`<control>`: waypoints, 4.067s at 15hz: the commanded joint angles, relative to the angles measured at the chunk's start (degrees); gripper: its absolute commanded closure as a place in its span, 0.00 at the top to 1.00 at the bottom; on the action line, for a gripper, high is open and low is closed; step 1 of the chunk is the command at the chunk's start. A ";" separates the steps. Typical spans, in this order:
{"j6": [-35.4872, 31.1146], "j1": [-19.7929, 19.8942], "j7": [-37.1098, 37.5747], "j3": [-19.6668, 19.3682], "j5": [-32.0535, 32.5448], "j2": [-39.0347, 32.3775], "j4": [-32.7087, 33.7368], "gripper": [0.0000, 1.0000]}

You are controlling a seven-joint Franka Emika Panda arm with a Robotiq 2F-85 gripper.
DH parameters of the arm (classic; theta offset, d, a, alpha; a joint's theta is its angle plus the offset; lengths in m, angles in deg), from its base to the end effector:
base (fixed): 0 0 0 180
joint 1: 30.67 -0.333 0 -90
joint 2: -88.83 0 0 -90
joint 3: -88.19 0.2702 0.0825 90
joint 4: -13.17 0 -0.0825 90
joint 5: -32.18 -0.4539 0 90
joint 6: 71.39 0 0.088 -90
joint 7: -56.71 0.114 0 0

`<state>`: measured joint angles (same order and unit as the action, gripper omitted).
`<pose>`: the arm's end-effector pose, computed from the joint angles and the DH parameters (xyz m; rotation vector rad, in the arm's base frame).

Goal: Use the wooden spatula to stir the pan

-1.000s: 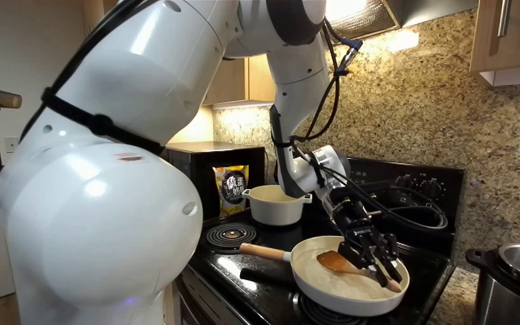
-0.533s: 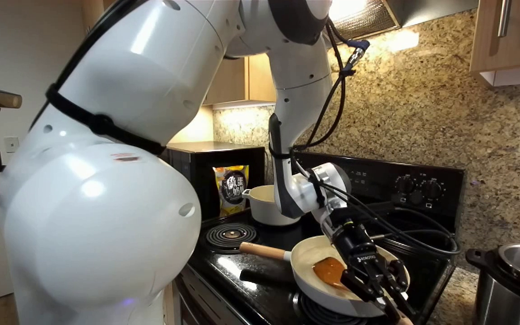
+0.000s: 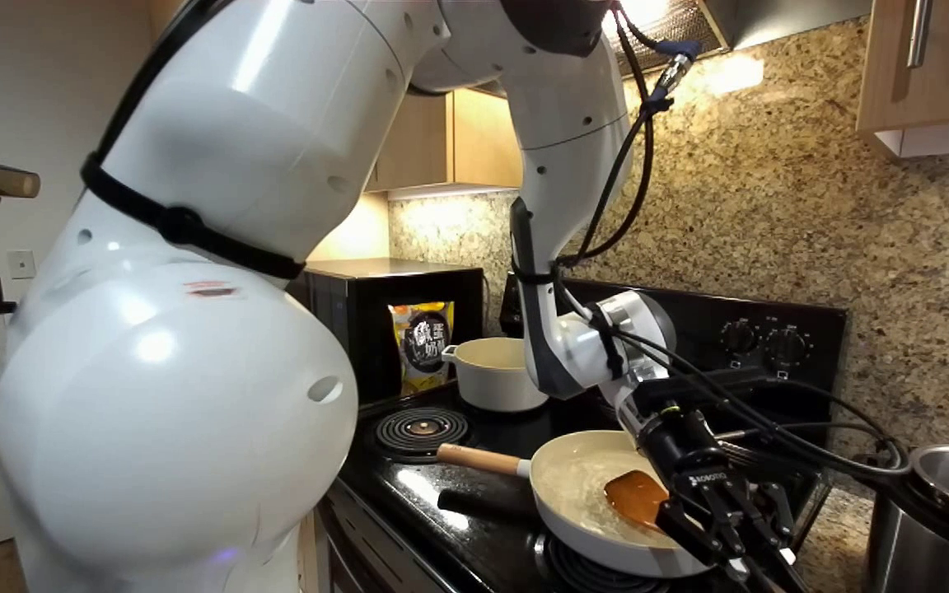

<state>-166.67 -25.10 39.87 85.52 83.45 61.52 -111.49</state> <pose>0.4547 -0.1524 0.0578 2.0749 0.7971 -1.3476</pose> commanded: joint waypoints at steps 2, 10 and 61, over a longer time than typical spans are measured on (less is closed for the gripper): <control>-2.58 1.42 0.49 0.33 0.39 5.52 -3.16 0.09; -18.28 0.92 -1.27 1.50 0.79 11.82 -7.87 0.09; -23.95 2.15 -13.98 -3.34 -11.90 24.02 -18.17 0.10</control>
<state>-188.22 -24.53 27.49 83.34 70.91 81.67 -125.64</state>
